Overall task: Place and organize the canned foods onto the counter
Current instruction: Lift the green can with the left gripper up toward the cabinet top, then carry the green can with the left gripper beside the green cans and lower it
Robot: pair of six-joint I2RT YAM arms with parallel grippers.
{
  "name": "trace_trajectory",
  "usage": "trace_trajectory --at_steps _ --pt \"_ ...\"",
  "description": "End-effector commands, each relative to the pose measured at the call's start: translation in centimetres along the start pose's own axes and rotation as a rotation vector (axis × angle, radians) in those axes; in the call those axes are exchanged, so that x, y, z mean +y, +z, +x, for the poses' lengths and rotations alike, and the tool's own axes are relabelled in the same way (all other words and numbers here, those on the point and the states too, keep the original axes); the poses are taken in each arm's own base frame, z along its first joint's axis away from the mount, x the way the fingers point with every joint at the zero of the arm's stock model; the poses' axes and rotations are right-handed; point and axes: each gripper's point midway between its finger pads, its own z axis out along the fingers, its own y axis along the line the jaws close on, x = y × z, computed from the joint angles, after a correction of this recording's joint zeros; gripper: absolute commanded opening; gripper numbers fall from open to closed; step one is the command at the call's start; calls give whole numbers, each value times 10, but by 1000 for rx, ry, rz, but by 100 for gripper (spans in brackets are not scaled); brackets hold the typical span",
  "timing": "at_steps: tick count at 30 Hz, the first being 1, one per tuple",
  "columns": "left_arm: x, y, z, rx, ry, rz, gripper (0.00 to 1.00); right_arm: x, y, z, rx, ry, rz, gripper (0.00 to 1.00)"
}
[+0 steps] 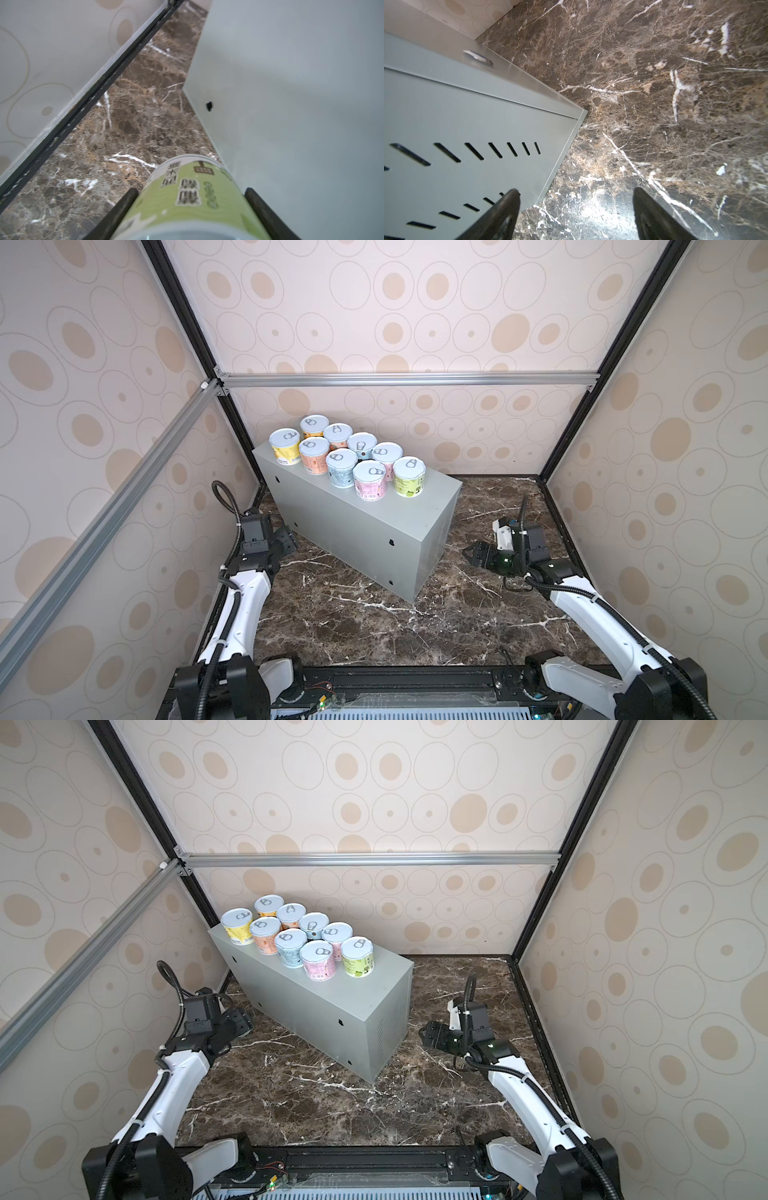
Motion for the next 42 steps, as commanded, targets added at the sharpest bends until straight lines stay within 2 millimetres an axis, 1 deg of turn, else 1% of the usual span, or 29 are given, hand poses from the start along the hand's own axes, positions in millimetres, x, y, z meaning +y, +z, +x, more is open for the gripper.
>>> trace_trajectory --at_steps 1,3,8,12,16,19,22,25,28,34,38,42 --pt "-25 -34 -33 -104 -14 97 62 10 -20 -5 -7 -18 -9 87" --pt "-36 -49 -41 -129 -7 148 61 13 -29 -7 -17 -23 -4 88" --pt "-62 -78 -54 -152 26 273 62 25 -52 -10 -27 -55 -14 88" --pt "-85 -102 -65 -176 82 347 61 34 -75 -12 -28 -97 -2 88" --pt "-112 -123 -70 -190 135 432 61 32 -94 -11 -45 -125 37 89" --pt "-130 -143 -76 -211 184 485 61 29 -103 -10 -57 -128 59 89" --pt "-148 -166 -83 -239 239 536 61 28 -107 -10 -58 -129 73 88" --pt "-162 -189 -87 -261 283 583 61 29 -111 -14 -54 -135 90 89" --pt "-170 -214 -90 -288 309 635 61 32 -115 -21 -60 -145 100 89" --pt "-184 -258 -89 -320 349 756 59 41 -123 -35 -78 -156 107 89" --pt "-193 -279 -91 -332 359 819 59 44 -126 -41 -83 -169 117 88" --pt "-206 -286 -86 -311 388 865 59 46 -125 -41 -76 -174 117 88"
